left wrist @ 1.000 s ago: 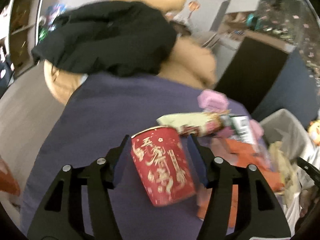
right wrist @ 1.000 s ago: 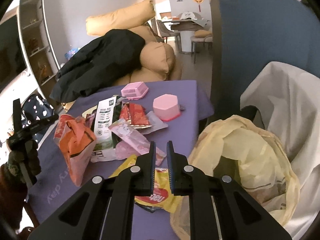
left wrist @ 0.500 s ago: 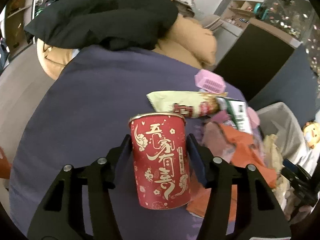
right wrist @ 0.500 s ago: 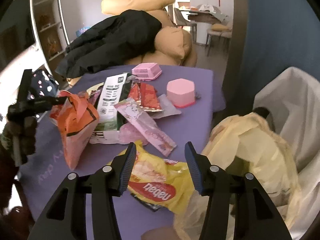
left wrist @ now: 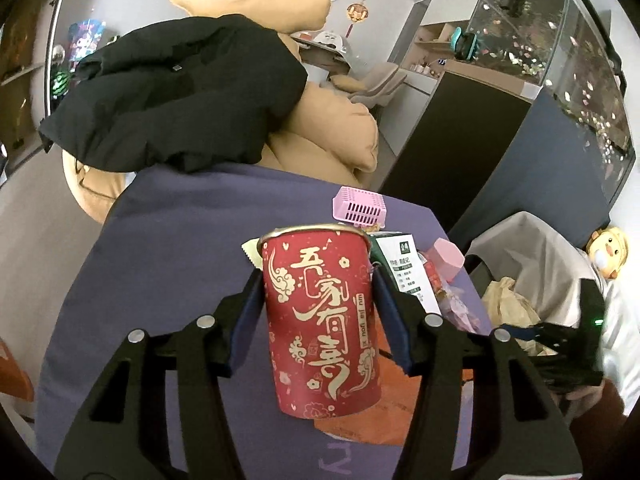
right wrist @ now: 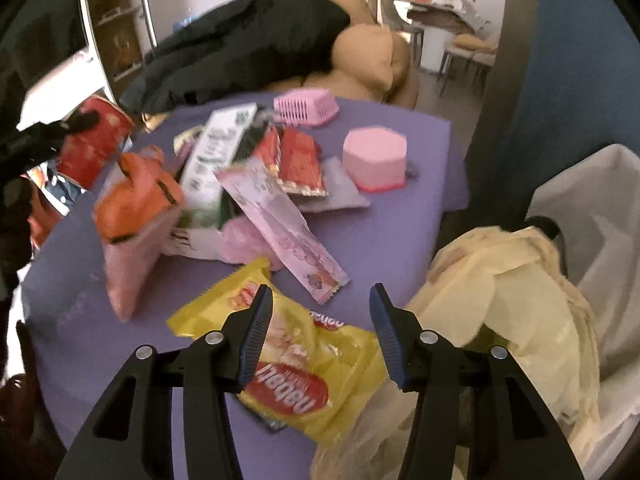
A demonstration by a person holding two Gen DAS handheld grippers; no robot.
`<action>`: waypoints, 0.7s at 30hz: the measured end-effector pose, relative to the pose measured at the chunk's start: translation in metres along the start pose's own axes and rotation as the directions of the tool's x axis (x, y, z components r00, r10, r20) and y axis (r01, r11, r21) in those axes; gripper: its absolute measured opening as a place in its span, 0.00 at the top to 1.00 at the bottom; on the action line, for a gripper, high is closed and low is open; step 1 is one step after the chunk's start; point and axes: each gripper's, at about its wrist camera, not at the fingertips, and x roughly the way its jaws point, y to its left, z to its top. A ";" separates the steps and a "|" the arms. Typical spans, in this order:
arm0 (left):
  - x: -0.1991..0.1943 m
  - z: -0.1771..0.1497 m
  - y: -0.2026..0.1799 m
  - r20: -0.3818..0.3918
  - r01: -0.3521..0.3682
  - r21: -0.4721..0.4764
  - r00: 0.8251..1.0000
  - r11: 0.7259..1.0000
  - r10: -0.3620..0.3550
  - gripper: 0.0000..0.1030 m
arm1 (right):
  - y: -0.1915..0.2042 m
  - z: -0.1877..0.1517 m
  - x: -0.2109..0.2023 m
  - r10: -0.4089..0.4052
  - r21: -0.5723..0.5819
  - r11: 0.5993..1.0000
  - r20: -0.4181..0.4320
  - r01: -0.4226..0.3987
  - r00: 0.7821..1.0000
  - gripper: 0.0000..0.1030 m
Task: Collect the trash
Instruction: 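Close the left tool on the red cup while the right tool grasps the nabati pack, then carry the nabati pack with the right tool into the yellow trash bag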
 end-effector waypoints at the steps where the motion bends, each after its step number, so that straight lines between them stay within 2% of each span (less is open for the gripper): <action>1: -0.002 0.000 0.002 0.000 -0.003 -0.003 1.000 1.000 0.003 0.49 | 0.002 -0.003 0.001 0.009 0.013 1.000 -0.005 -0.008 1.000 0.54; 5: -0.002 0.000 0.007 -0.001 -0.003 -0.024 1.000 1.000 0.003 0.48 | 0.022 -0.021 -0.003 0.055 0.020 0.998 -0.040 -0.054 0.998 0.54; 10: -0.003 -0.001 -0.003 0.006 0.030 -0.014 1.000 0.999 -0.030 0.48 | 0.055 -0.039 -0.012 0.072 -0.058 0.995 -0.059 -0.076 0.996 0.54; 11: -0.004 -0.001 -0.007 0.007 0.041 -0.008 0.999 0.999 -0.041 0.48 | 0.058 -0.040 -0.012 0.055 -0.072 0.996 -0.053 -0.059 0.997 0.56; 12: -0.005 -0.002 -0.010 0.008 0.047 -0.004 0.999 0.999 -0.047 0.48 | 0.063 -0.041 -0.012 0.007 -0.103 0.995 -0.038 -0.011 0.999 0.67; 13: -0.006 -0.002 -0.012 0.009 0.053 0.000 0.999 0.999 -0.053 0.48 | 0.064 -0.042 -0.012 0.005 -0.113 0.994 -0.030 -0.008 1.000 0.75; 16: -0.011 -0.003 -0.022 0.010 0.061 0.022 0.998 0.998 -0.061 0.48 | 0.060 -0.043 -0.015 0.054 -0.066 0.996 -0.016 -0.055 0.998 0.83; 19: -0.017 0.000 -0.033 0.017 0.056 0.052 0.998 0.997 -0.057 0.48 | 0.060 -0.040 -0.030 0.066 -0.069 0.996 0.034 -0.064 0.997 0.91; 21: -0.023 0.003 -0.043 0.028 0.057 0.072 0.998 0.996 -0.059 0.48 | 0.057 -0.034 -0.049 0.056 -0.064 0.997 0.091 -0.051 0.994 0.92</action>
